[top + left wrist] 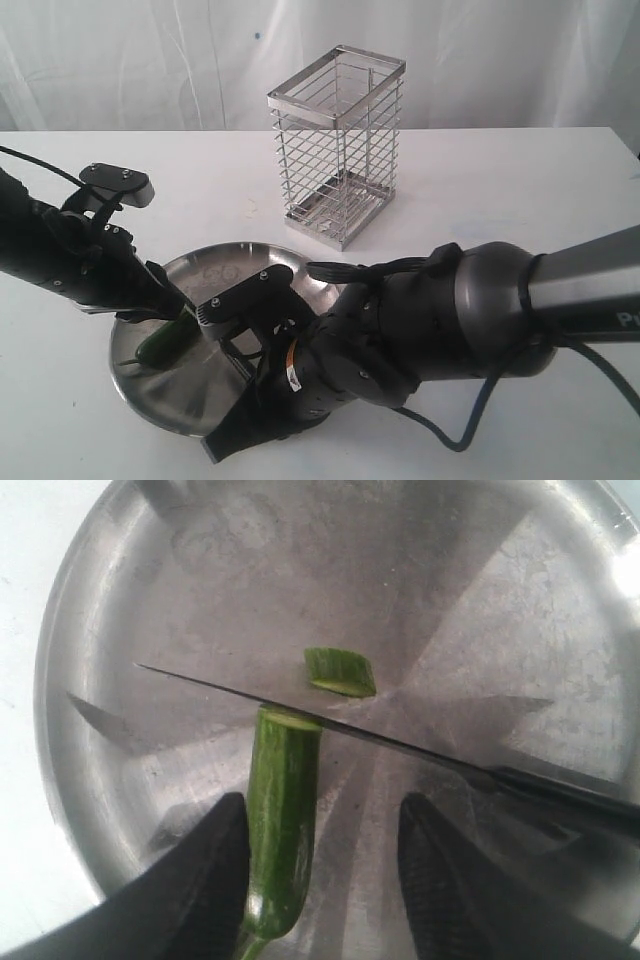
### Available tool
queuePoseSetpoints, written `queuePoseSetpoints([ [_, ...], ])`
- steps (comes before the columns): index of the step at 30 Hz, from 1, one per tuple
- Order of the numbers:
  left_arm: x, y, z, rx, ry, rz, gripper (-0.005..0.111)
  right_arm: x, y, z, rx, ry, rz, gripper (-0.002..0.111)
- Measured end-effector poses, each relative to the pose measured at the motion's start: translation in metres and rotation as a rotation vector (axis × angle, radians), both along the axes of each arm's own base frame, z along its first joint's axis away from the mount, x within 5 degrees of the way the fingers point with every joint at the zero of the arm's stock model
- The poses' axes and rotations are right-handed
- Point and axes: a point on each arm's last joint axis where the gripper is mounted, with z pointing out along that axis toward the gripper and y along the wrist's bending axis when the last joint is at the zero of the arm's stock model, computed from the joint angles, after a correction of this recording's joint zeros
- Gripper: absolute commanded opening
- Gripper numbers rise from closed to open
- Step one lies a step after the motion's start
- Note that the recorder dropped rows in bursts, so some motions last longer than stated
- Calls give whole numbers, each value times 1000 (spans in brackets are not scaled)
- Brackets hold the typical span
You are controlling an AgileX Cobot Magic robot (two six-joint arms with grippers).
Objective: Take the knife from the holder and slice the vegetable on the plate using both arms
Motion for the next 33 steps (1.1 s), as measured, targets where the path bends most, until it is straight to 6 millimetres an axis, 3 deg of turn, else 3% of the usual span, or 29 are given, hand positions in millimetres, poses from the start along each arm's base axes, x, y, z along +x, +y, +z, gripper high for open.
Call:
queuePoseSetpoints([
  [9, 0, 0, 0, 1, -3, 2, 51, -3, 1, 9, 23, -15, 9, 0],
  [33, 0, 0, 0, -4, 4, 8, 51, -5, 4, 2, 8, -2, 16, 0],
])
